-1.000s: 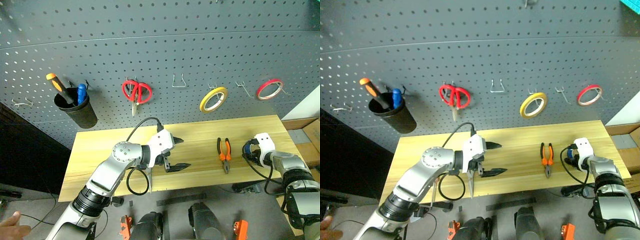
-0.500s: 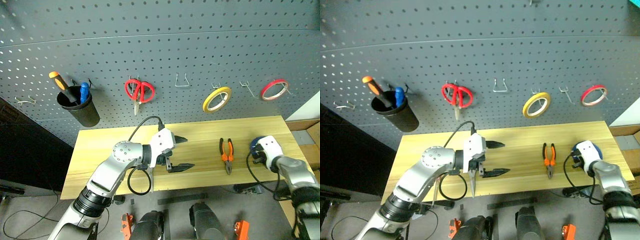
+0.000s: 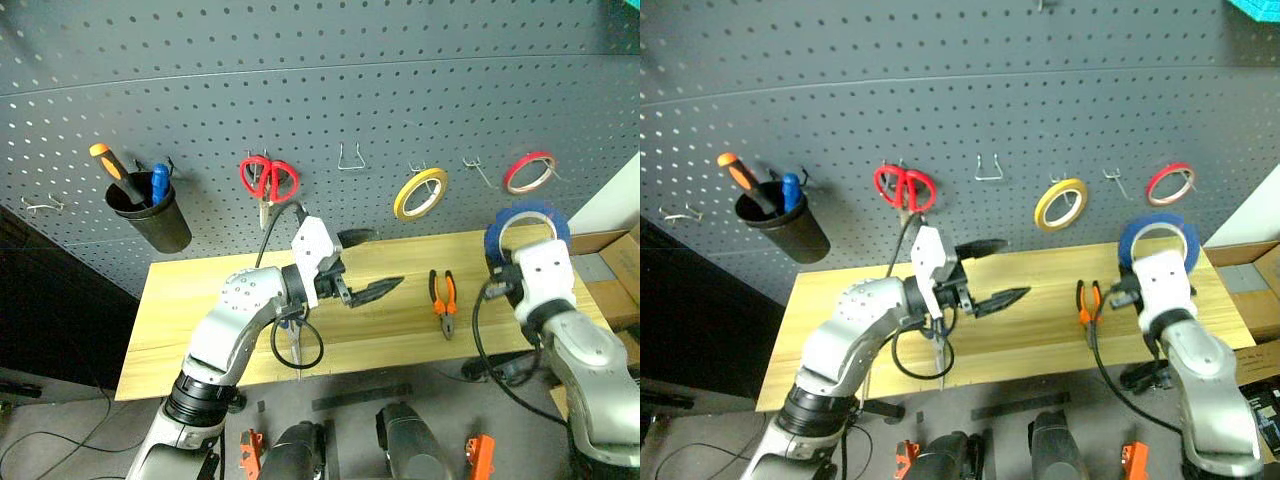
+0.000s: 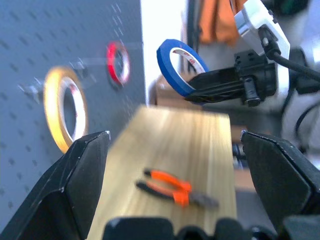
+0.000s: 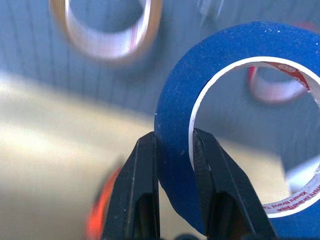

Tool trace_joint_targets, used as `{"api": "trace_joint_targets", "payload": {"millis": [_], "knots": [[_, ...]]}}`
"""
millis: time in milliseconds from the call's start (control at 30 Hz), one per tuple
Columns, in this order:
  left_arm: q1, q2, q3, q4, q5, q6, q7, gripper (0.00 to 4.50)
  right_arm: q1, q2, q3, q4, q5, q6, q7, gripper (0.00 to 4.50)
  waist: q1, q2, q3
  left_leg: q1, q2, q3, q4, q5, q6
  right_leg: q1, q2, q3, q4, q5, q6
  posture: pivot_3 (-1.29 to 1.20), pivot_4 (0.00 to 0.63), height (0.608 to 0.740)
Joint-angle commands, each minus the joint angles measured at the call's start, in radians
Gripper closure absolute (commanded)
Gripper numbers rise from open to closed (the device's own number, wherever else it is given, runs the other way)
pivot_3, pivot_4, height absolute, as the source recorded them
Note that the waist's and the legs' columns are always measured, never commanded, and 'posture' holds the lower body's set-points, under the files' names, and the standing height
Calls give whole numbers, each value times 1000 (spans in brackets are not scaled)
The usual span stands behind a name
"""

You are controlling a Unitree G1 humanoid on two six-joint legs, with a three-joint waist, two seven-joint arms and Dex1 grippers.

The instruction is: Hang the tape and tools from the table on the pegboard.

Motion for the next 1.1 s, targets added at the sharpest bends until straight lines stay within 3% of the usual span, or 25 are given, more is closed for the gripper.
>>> {"api": "trace_joint_targets", "payload": {"millis": [33,467,667,867,900,1100], "knots": [[-8,2,15,-50,-35,11,5,0,-105,8,-21,83,21,-73,-12,4121,0,0,0,0,0,0,0,0,0,0,0,0,0,0,0,-311,231,740],[-1,26,-7,-50,-12,-12,8,0,-413,89,2,655,104,-317,47,4122,-9,0,0,-3,3,10,-2,-1,1,-8,-1,1,0,0,-1,-284,213,740],[11,38,-12,-35,9,-36,6,0,-337,80,21,566,114,-302,59,2144,-9,0,0,-4,3,10,-2,-1,1,-9,-1,1,0,0,-1,-285,211,740],[32,176,-93,66,174,-216,-97,0,-108,104,22,239,121,-40,-30,233,-5,1,-1,-4,3,11,-3,-1,1,-11,-1,1,1,0,-1,-287,212,740],[36,197,-101,85,188,-237,-118,0,-83,110,25,210,115,32,-54,20,-6,1,-1,-4,3,12,-2,-1,1,-11,-1,1,1,1,-2,-290,213,740],[30,268,-116,184,224,-303,-206,0,-116,156,34,228,108,394,-155,20,-6,1,-1,-3,4,13,-2,-1,1,-13,-1,1,3,3,-5,-309,217,740]]}}
